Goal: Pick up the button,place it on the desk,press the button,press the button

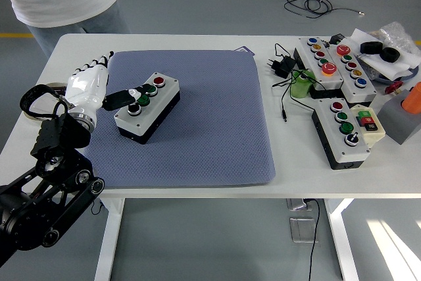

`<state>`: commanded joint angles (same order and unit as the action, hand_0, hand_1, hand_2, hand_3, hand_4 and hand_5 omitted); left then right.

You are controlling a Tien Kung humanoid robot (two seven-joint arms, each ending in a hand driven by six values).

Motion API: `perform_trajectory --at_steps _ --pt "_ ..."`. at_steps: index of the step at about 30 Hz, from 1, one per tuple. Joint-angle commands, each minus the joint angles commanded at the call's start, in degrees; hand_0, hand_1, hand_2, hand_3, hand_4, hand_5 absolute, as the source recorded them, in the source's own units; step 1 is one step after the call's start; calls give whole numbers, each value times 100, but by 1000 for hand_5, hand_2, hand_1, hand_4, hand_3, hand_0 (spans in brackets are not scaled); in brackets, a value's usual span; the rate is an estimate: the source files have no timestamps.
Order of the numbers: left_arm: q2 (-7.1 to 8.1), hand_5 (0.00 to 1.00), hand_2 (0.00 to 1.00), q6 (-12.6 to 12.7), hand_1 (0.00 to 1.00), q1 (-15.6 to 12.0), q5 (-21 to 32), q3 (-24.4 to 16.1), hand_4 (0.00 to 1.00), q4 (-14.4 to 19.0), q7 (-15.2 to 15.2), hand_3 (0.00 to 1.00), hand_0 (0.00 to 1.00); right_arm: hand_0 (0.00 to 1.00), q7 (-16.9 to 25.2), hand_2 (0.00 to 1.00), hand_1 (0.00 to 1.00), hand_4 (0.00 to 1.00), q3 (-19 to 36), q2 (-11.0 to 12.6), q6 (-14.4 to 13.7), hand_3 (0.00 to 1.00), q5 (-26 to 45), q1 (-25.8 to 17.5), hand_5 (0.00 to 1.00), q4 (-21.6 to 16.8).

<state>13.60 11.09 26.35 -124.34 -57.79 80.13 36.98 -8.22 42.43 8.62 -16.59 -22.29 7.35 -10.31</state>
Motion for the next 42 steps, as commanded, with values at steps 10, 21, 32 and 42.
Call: perform_trajectory --at_steps 10,21,32,42 --pt "21 762 998 -90 996 -19 866 -2 998 -10 0 998 935 787 -13 817 797 412 39 12 -7 751 -53 14 479 0" --pt "54 761 998 -132 997 15 852 -42 998 -35 0 998 937 787 -39 817 797 412 26 5 -3 751 -118 48 479 0" --pt "43 761 998 -113 997 50 818 -54 998 -75 0 998 937 787 -6 817 797 412 30 15 -8 751 -79 82 479 0" --pt "18 762 998 -147 998 39 786 -41 998 -98 0 998 937 787 -24 817 797 412 36 20 -8 751 -89 50 479 0"
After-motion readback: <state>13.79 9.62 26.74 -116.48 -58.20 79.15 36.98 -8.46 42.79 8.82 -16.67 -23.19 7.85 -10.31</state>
